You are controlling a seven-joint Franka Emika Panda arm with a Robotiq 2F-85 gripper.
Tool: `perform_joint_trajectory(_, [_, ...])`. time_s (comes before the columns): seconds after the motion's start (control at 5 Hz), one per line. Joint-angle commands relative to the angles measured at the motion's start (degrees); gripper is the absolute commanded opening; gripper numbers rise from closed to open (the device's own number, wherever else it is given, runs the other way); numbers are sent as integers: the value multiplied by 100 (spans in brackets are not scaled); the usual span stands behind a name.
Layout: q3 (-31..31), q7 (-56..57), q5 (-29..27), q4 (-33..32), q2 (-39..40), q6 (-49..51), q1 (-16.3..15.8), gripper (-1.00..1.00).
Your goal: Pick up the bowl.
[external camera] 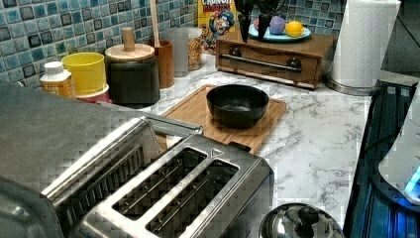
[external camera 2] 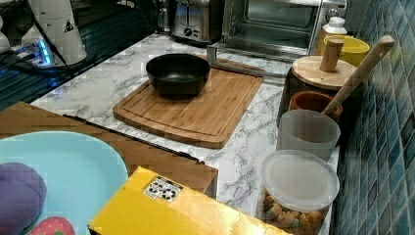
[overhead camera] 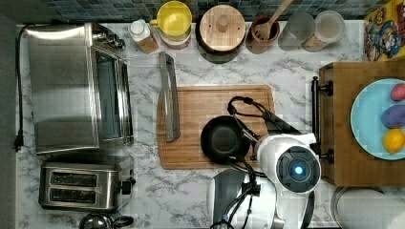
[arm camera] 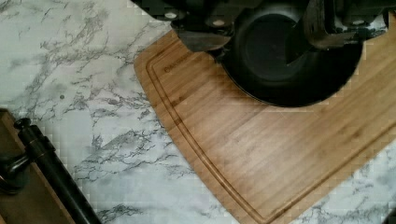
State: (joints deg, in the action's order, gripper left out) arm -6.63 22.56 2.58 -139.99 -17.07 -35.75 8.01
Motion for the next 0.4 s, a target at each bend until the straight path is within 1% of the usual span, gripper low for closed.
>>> perform_joint_trajectory(0.2, [-342,988,-246,-875,87,-1086,-69,0])
perform_joint_trajectory(0.4, [-322,1058,-376,-968,146,-1216,-72,0])
